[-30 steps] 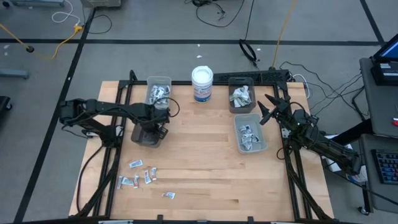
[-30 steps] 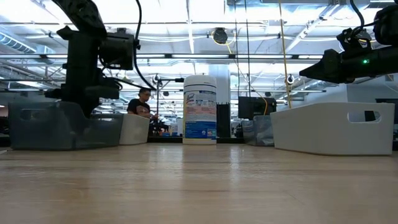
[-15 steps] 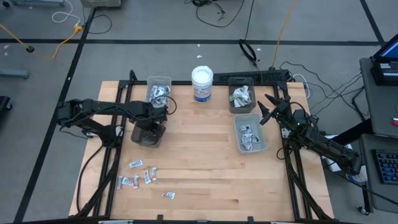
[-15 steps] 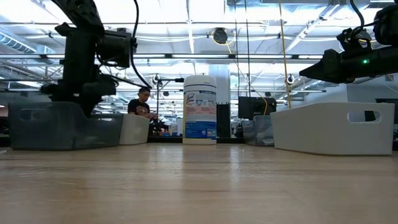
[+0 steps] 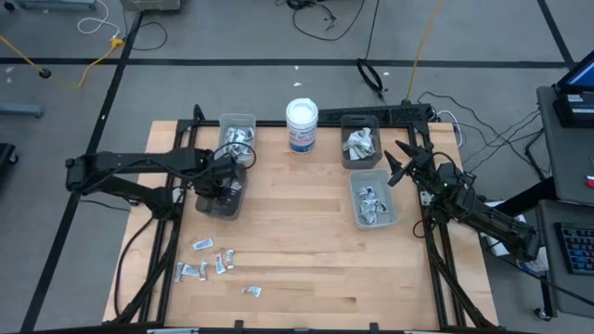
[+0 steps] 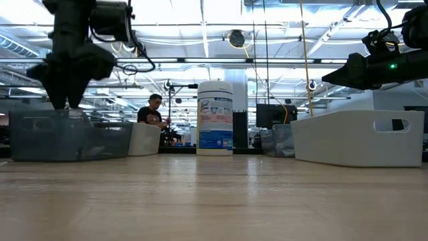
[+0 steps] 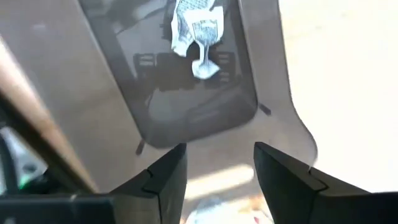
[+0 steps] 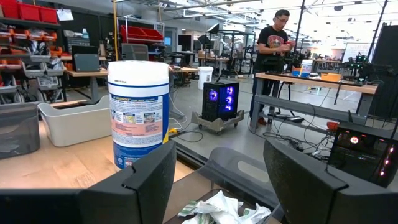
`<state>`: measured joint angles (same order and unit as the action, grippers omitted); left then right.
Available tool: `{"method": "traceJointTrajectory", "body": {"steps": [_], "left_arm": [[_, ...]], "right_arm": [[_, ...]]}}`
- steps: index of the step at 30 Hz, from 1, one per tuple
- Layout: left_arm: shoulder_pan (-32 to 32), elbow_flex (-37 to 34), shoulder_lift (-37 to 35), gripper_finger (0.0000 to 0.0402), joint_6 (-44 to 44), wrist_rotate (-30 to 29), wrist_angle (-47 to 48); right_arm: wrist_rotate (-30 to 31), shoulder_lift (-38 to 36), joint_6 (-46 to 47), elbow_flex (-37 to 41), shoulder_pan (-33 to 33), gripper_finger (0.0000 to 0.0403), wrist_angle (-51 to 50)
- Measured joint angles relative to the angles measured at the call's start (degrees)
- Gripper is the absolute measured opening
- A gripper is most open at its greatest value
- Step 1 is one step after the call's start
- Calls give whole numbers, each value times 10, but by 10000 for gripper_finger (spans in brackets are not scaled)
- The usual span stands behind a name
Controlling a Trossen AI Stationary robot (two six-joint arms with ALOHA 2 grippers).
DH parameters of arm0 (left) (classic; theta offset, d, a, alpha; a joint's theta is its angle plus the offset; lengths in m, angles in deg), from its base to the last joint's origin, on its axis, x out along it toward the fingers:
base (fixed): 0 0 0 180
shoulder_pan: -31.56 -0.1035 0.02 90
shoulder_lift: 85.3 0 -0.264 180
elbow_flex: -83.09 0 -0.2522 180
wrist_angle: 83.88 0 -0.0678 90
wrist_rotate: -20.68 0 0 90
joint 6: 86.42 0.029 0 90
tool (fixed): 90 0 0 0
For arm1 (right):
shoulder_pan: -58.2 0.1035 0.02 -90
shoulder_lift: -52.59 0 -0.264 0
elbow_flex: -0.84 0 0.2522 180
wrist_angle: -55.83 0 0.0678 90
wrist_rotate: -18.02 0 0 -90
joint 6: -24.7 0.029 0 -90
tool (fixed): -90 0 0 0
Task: Pick & Place First Aid Supplies
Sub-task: Put the orange ointment pack into the left black bin
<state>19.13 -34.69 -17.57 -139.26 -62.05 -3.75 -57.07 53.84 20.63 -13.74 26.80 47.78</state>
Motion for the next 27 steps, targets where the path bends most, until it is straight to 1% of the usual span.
{"method": "traceJointTrajectory", "body": {"steps": [4,8,13,21,27], "left_arm": [[31,47,3,175,-21,0,50],[80,76,21,168,-48,8,49],[155,98,51,173,-105,14,44],[266,104,87,175,-259,28,35],[328,104,117,175,-381,28,16]], "right_arm": [[0,0,0,0,0,238,0],[0,0,0,0,0,238,0],[0,0,0,0,0,238,0],[0,0,0,0,0,238,0],[0,0,0,0,0,238,0]]}}
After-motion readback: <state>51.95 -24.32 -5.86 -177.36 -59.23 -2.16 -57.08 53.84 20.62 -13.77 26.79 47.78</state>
